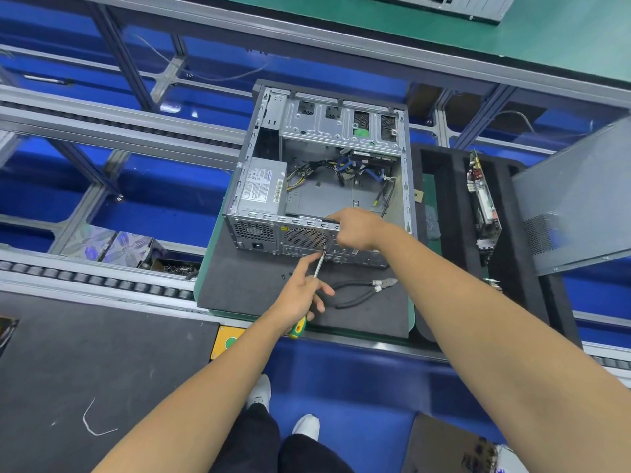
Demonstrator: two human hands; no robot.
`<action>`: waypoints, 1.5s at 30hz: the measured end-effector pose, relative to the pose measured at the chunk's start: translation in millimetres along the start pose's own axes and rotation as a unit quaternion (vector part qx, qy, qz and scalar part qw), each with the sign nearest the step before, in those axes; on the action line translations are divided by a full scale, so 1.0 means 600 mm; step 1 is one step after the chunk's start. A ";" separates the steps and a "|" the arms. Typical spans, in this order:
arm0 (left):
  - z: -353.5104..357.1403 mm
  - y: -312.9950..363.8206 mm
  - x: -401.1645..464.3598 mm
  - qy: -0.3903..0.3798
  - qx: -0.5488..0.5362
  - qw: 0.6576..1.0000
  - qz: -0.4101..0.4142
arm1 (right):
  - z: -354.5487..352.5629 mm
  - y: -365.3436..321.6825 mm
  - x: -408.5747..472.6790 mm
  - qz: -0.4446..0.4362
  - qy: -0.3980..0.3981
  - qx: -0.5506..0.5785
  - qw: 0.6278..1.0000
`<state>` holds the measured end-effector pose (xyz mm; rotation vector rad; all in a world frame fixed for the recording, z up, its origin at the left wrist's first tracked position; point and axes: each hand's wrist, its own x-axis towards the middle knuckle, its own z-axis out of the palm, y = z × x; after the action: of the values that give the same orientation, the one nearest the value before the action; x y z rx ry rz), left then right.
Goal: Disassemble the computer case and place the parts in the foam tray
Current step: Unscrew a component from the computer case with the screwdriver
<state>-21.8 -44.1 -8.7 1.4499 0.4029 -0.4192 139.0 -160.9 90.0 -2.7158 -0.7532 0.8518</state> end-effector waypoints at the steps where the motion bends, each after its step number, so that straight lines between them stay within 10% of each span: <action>1: 0.000 0.000 0.000 -0.003 -0.008 1.000 -0.003 | 0.000 0.000 0.000 -0.002 -0.002 0.000 1.000; 19: -0.015 -0.002 0.011 0.059 0.137 0.988 0.052 | 0.003 0.000 0.004 -0.013 -0.004 -0.004 1.000; 30: 0.021 -0.011 0.004 0.033 -0.233 0.970 -0.060 | 0.002 0.001 0.003 -0.003 0.005 -0.016 1.000; 45: 0.014 -0.015 -0.019 0.029 -0.143 0.989 0.010 | 0.001 -0.001 0.000 -0.001 0.005 -0.021 1.000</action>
<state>-36.4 -52.5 -9.9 1.1883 0.4737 -0.2905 138.3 -160.6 89.7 -2.7533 -0.7815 0.8308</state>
